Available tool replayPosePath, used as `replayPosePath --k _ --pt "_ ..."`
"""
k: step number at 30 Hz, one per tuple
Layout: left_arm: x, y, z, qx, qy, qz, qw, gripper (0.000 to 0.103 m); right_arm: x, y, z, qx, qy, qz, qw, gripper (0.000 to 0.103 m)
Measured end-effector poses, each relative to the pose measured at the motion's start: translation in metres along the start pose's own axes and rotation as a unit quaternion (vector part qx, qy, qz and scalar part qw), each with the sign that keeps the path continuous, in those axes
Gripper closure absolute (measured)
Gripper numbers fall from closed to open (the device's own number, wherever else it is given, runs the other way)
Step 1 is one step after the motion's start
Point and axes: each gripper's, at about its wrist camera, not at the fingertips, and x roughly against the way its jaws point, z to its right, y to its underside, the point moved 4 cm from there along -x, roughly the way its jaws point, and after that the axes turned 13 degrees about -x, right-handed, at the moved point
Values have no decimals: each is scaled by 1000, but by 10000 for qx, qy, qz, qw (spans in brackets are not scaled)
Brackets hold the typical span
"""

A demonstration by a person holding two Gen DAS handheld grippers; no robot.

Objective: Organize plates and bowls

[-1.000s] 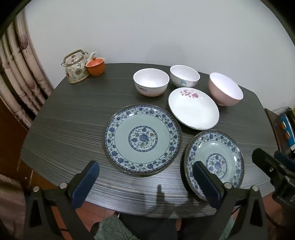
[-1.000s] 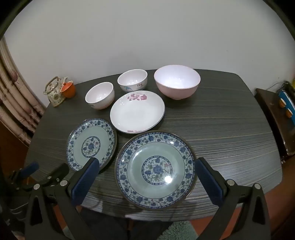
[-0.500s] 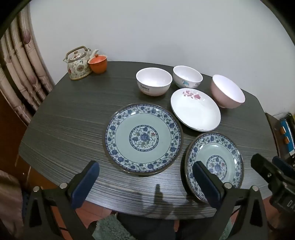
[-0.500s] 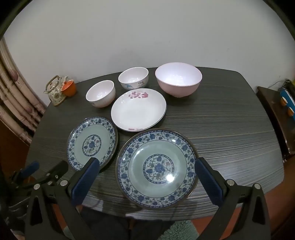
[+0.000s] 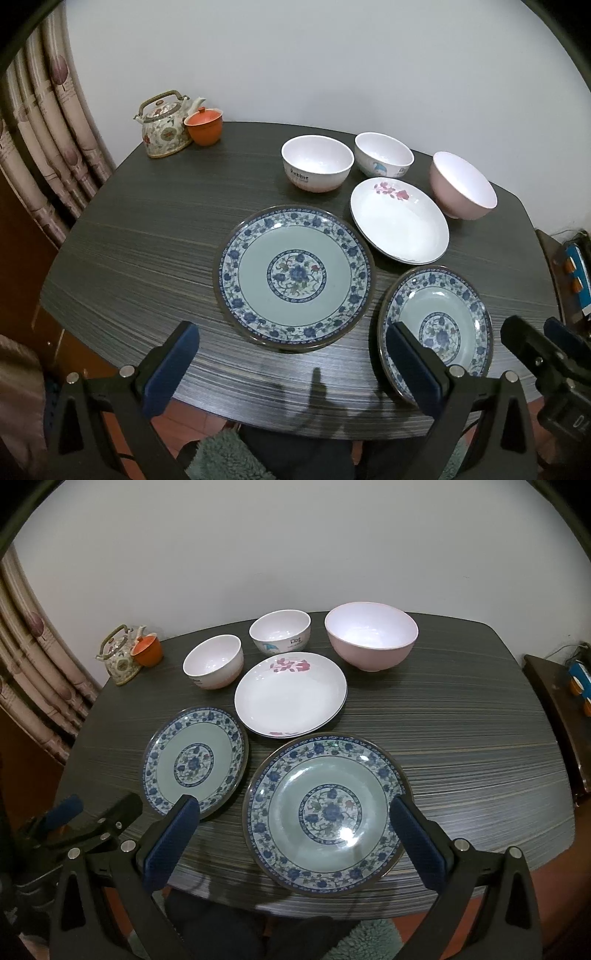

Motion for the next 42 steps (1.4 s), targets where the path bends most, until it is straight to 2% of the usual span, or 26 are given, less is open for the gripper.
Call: replayPosePath --k 13,42 --pt "-8 5 -2 45 -69 -158 9998 0 -4 4 -2 -4 -22 -102 9999 1" --pt "-9 6 0 29 -88 -220 9997 0 -6 5 -5 7 -17 -164 9999 1"
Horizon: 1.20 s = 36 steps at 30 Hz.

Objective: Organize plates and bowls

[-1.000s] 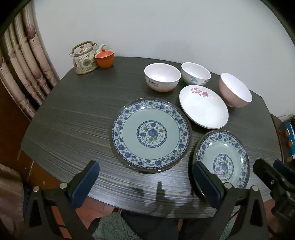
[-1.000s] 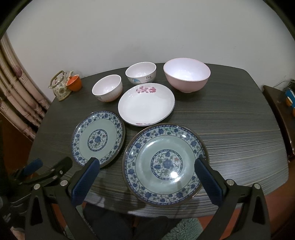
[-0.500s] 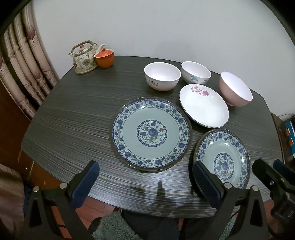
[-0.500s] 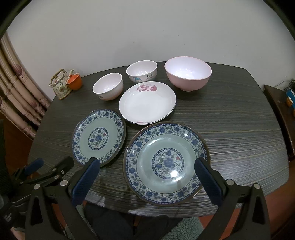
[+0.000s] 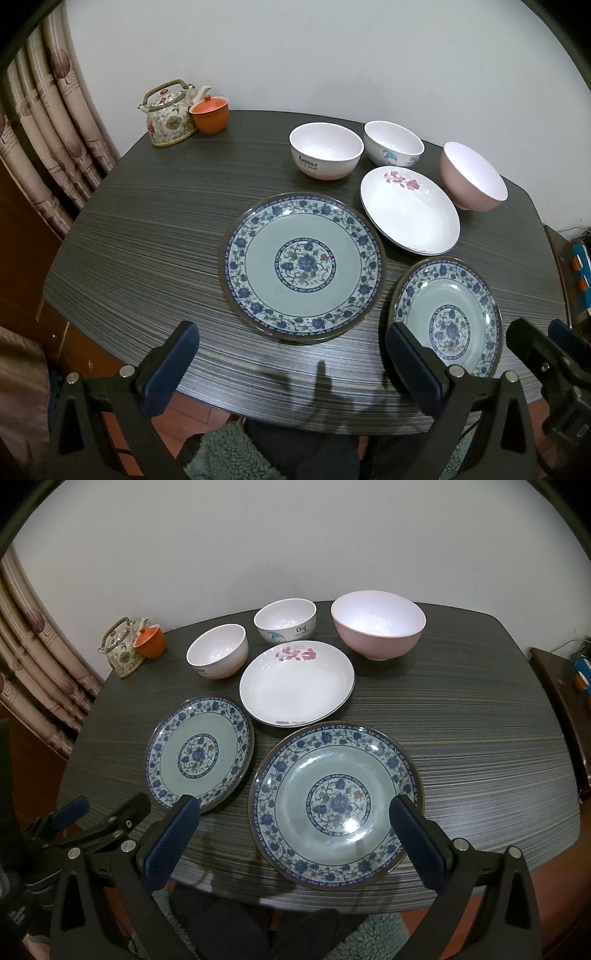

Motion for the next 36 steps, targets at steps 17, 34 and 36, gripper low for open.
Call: replayPosePath --k 17,34,36 --pt "-8 0 -10 101 85 -40 9999 0 -7 2 1 -7 61 -126 9999 8" --pt "-51 -16 -105 1606 1896 -294 9682 1 -45 -17 -18 62 -990 -914 9909 25" --pt "-57 -17 -115 1721 2003 -321 9640 1 -54 -23 -24 70 -1116 -1018 9885 25"
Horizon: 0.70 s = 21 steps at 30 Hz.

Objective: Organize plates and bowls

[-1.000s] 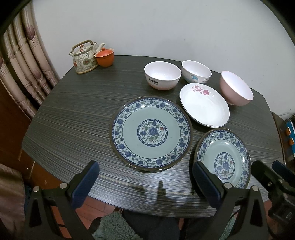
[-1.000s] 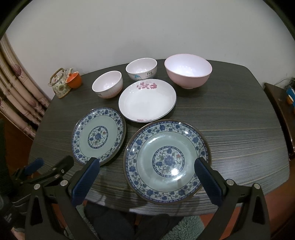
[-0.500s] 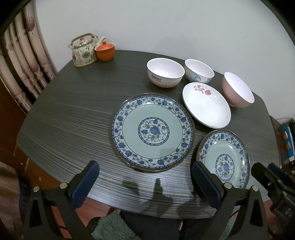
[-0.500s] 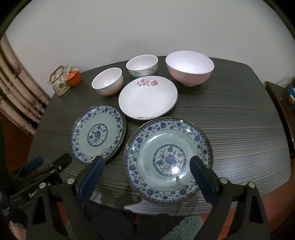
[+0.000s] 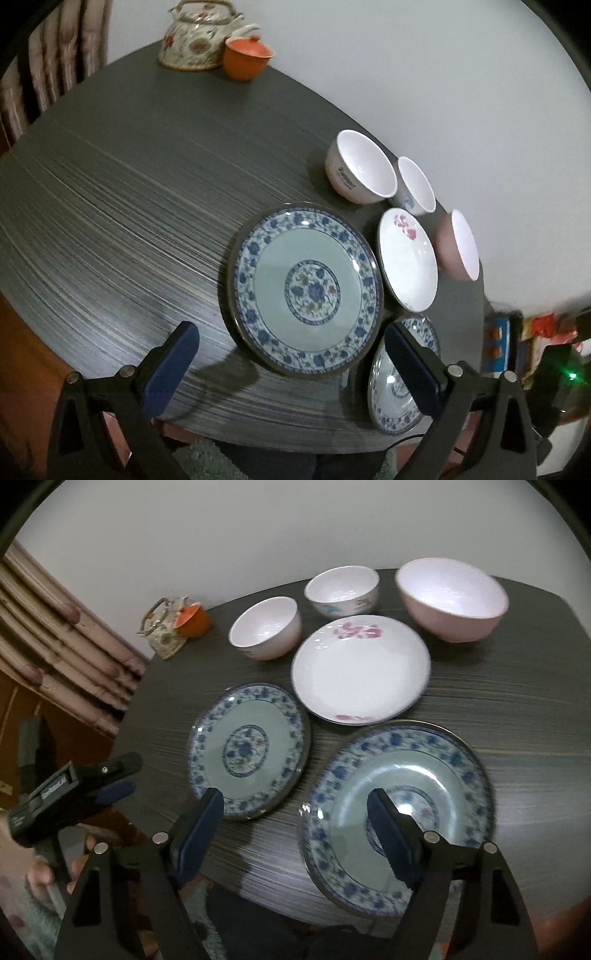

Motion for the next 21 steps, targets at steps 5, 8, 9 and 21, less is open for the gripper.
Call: replayPosePath --k 5,8,9,21 --pt "-13 -5 -18 305 285 -158 9990 1 -19 -6 -8 85 5 -216 9997 25" --pt "-21 -7 -26 377 532 -141 9978 10 -30 -8 -11 39 -93 -380 9992 25" --pt "-22 -8 -27 392 567 -151 9975 11 -33 -9 -13 37 -135 -406 9991 25" --pt "-47 -18 -43 690 875 -247 9935 21 -80 -29 -11 -227 -372 -800 9958 31"
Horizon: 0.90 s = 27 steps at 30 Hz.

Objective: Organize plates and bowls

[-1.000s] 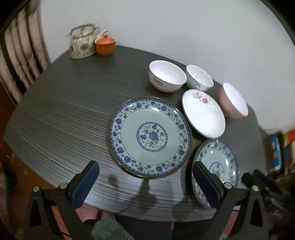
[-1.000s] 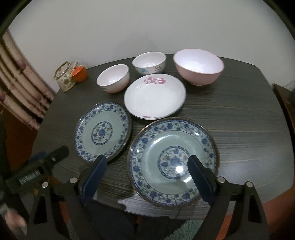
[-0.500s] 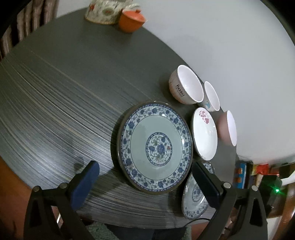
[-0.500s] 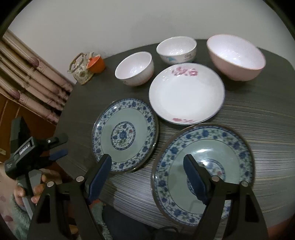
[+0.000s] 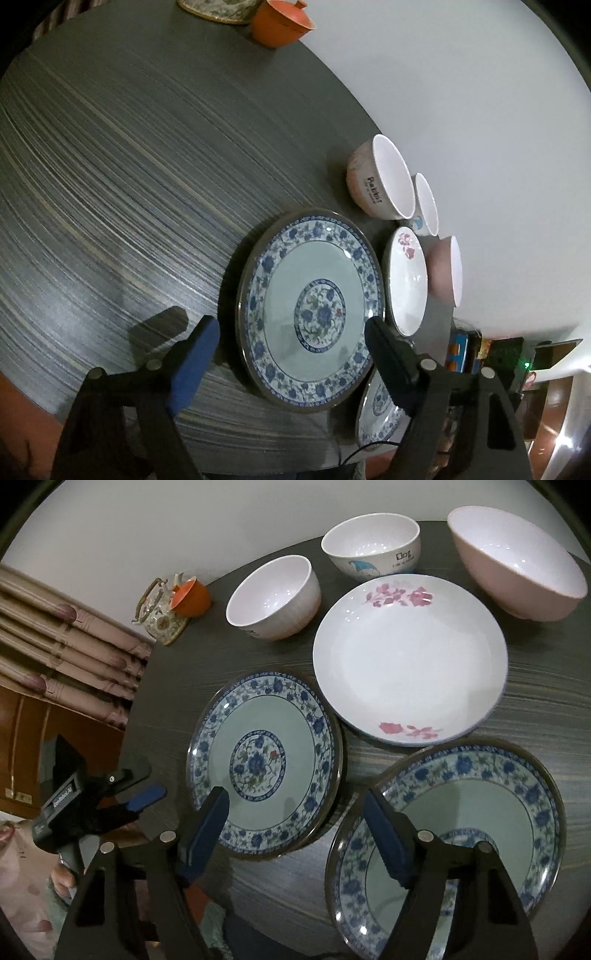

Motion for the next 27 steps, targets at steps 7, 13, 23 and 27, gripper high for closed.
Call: replayPosePath --k 7,13,23,27 --pt "-13 -8 -6 29 1 -133 9999 36 -20 -18 4 -85 26 -153 9998 43" --pt "-24 -14 -13 148 11 -198 9997 36 -35 -23 8 -123 49 -313 9994 53" --pt "-38 -16 -16 70 -6 -314 9995 51 -50 -28 13 -39 2 -436 9990 68" --pt "-41 -17 -21 65 -84 -358 9993 62 -54 -30 14 -57 -38 -450 9990 69"
